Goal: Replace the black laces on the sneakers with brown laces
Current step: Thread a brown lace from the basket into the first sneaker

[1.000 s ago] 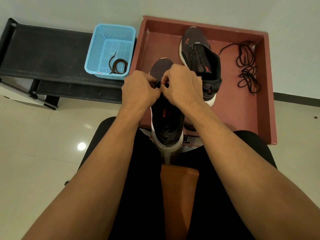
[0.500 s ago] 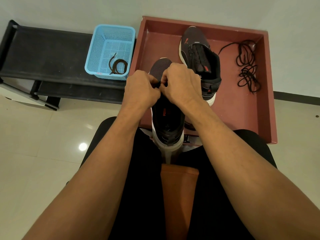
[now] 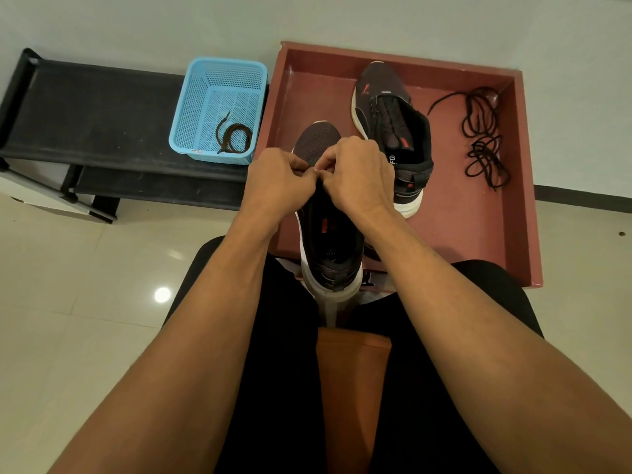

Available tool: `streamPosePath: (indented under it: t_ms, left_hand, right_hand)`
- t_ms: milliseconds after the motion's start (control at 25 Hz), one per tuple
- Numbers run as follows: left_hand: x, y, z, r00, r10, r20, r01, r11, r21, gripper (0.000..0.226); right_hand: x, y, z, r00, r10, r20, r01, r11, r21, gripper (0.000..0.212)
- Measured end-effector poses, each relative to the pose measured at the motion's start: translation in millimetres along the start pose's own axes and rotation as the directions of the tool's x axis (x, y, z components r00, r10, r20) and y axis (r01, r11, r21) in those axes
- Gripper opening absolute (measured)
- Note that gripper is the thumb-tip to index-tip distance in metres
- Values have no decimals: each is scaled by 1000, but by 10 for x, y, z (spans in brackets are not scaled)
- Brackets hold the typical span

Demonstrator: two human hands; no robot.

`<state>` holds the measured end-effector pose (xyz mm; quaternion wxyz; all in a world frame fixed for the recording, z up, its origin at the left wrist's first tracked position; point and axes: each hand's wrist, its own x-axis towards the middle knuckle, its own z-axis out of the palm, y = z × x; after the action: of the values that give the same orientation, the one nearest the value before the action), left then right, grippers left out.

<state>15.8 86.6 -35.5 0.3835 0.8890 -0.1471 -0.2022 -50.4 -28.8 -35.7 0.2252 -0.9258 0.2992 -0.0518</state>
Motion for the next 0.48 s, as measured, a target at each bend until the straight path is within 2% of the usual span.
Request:
streamPosePath:
  t_ms: [120,280,480]
  left_hand:
    - [88,-79,20,997,-55,-55,51,996,-77,17]
    - [184,-74,30,992,-81,-100,75,995,-63,19]
    - [173,-27,23,989,-132,-66,126,988,-86,19]
  right_hand:
    - [-17,-5,7,1000,15,-9,-14,999,29,8]
    - [-35,-16,27,999,33,-39,-30,995,92,6]
    - [-39,-12,20,998,33,-49,-26,992,127,5]
